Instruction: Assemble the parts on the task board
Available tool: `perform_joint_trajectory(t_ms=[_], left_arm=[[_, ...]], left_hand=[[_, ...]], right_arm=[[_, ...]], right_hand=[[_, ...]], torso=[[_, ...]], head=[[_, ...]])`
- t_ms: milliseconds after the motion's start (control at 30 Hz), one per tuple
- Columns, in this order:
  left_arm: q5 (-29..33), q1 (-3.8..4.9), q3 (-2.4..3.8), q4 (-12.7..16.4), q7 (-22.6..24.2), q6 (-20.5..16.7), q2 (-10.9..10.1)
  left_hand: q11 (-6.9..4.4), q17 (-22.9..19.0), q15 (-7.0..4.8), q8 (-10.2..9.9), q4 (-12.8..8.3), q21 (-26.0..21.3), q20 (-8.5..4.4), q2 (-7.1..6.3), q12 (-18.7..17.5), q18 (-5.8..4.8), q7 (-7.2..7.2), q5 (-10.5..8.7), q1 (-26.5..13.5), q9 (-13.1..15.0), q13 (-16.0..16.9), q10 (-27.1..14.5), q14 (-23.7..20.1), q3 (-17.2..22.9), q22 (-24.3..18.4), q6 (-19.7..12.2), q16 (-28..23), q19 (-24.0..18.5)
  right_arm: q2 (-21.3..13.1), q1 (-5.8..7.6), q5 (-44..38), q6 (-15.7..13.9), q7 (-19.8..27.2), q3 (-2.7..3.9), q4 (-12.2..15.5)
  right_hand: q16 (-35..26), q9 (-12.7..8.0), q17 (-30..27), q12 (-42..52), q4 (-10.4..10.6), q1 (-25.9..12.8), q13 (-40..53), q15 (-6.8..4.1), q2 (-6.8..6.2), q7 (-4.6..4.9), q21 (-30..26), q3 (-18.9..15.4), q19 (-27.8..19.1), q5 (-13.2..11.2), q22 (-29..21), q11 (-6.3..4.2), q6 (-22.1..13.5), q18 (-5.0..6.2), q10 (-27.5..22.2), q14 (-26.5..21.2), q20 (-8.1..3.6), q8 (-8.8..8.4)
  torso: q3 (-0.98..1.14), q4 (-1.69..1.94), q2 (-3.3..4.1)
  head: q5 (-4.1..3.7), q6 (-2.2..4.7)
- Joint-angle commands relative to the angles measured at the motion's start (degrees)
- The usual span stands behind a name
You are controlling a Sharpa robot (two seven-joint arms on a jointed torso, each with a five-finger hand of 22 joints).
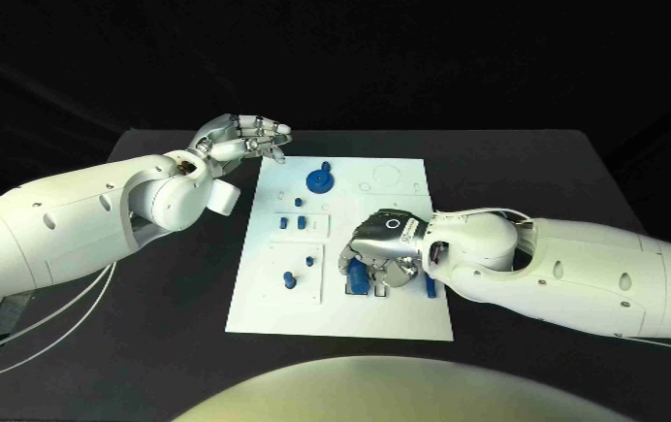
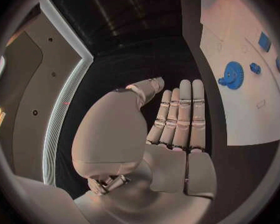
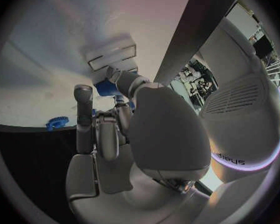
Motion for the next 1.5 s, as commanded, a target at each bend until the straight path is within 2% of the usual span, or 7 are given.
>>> perform_joint_trajectory(t_ms=[33,233,433,933,1067,1267,1500], left_arm=[[-0.22,0.06,0.05,0.15,0.18,0.84,0.05],[-0.31,0.06,0.05,0.15,0.11,0.81,0.05],[-0.42,0.06,0.05,0.14,0.06,0.83,0.06],[-0.62,0.06,0.05,0.10,-0.11,0.90,-0.01],[-0.67,0.06,0.05,0.06,-0.13,0.89,-0.05],[-0.71,0.06,0.05,0.12,-0.14,0.93,-0.06],[-0.73,0.06,0.05,0.14,-0.18,0.94,-0.09]], left_hand=[[-0.07,-0.05,-0.21,0.21,-0.10,-0.36,-0.19,0.52,0.11,0.67,1.28,0.02,0.16,-0.05,-0.09,0.36,0.25,-0.37,-0.05,0.34,-0.21,0.35],[-0.07,-0.05,-0.21,0.21,-0.10,-0.36,-0.19,0.52,0.11,0.67,1.28,0.02,0.16,-0.05,-0.09,0.36,0.25,-0.37,-0.05,0.34,-0.21,0.35],[-0.05,-0.07,-0.20,0.19,-0.10,-0.40,-0.18,0.52,0.09,0.66,1.31,0.02,0.13,-0.11,-0.10,0.34,0.27,-0.40,-0.07,0.27,-0.25,0.36],[-0.05,-0.07,-0.20,0.19,-0.10,-0.40,-0.18,0.52,0.09,0.66,1.31,0.02,0.13,-0.11,-0.10,0.34,0.27,-0.40,-0.07,0.27,-0.25,0.36],[-0.05,-0.07,-0.20,0.19,-0.10,-0.40,-0.18,0.52,0.09,0.66,1.31,0.02,0.13,-0.11,-0.10,0.34,0.27,-0.40,-0.07,0.27,-0.25,0.36],[-0.05,-0.07,-0.20,0.19,-0.10,-0.40,-0.18,0.52,0.09,0.66,1.31,0.02,0.13,-0.11,-0.10,0.34,0.27,-0.40,-0.07,0.27,-0.25,0.36],[-0.05,-0.07,-0.20,0.19,-0.10,-0.40,-0.18,0.52,0.09,0.66,1.31,0.02,0.13,-0.11,-0.10,0.34,0.27,-0.40,-0.07,0.27,-0.25,0.36]], right_arm=[[0.12,-0.09,-0.67,0.32,-0.10,-0.05,0.34],[-0.31,-0.09,-0.66,-2.43,0.51,-0.05,1.00],[-0.98,-0.06,-0.67,-5.36,0.84,-0.04,2.10],[-2.83,0.36,-1.69,-9.62,-1.35,0.01,5.09],[-3.10,0.60,-2.11,-8.97,-2.41,0.02,5.22],[-2.75,0.74,-2.57,-6.02,-4.66,0.02,4.29],[-2.19,0.76,-3.28,-3.67,-7.37,0.01,3.48]], right_hand=[[0.26,0.11,5.57,0.45,0.03,-0.82,2.98,0.48,0.19,0.23,0.50,0.40,0.61,-0.23,3.65,0.24,0.98,-0.01,0.36,1.47,0.04,0.40],[0.80,0.24,7.15,1.89,0.57,-2.02,3.88,0.75,1.15,0.15,3.24,0.88,2.77,-0.23,4.37,0.43,4.12,-0.49,1.97,2.41,0.28,1.18],[1.07,0.29,8.03,2.61,0.89,-2.70,4.36,0.70,1.33,-0.08,4.71,0.87,4.10,-0.58,4.71,0.34,5.88,-0.75,2.92,2.96,0.30,1.55],[1.29,0.29,8.87,3.03,1.09,-3.11,4.62,0.59,1.24,-0.21,6.09,0.75,5.27,-0.53,5.05,0.16,7.03,-1.02,3.50,3.43,0.25,1.74],[1.30,0.27,8.91,3.07,1.14,-3.23,4.65,0.57,1.11,-0.24,6.19,0.68,5.40,-0.51,5.07,0.16,7.12,-1.04,3.57,3.47,0.24,1.72],[1.24,0.18,8.66,2.82,1.30,-3.61,4.33,0.53,0.77,-0.25,5.53,0.46,5.22,-0.49,4.87,0.13,7.19,-0.94,3.34,3.39,0.23,1.59],[1.25,-0.07,8.76,2.89,2.20,-5.09,4.27,0.47,-0.12,-0.44,5.25,-0.49,5.48,-0.30,4.72,0.03,7.23,-0.98,3.41,3.48,0.28,1.17]], torso=[[0.01,0.01,0.00],[0.01,0.04,-0.01],[0.01,0.01,-0.03],[0.01,-0.01,-0.02],[-0.02,-0.07,-0.04],[0.01,0.09,0.03],[-0.02,-0.02,0.03]], head=[[-0.02,0.10],[-0.01,0.12],[-0.02,0.28],[0.02,0.37],[-0.12,0.46],[-0.14,0.38],[-0.15,0.35]])
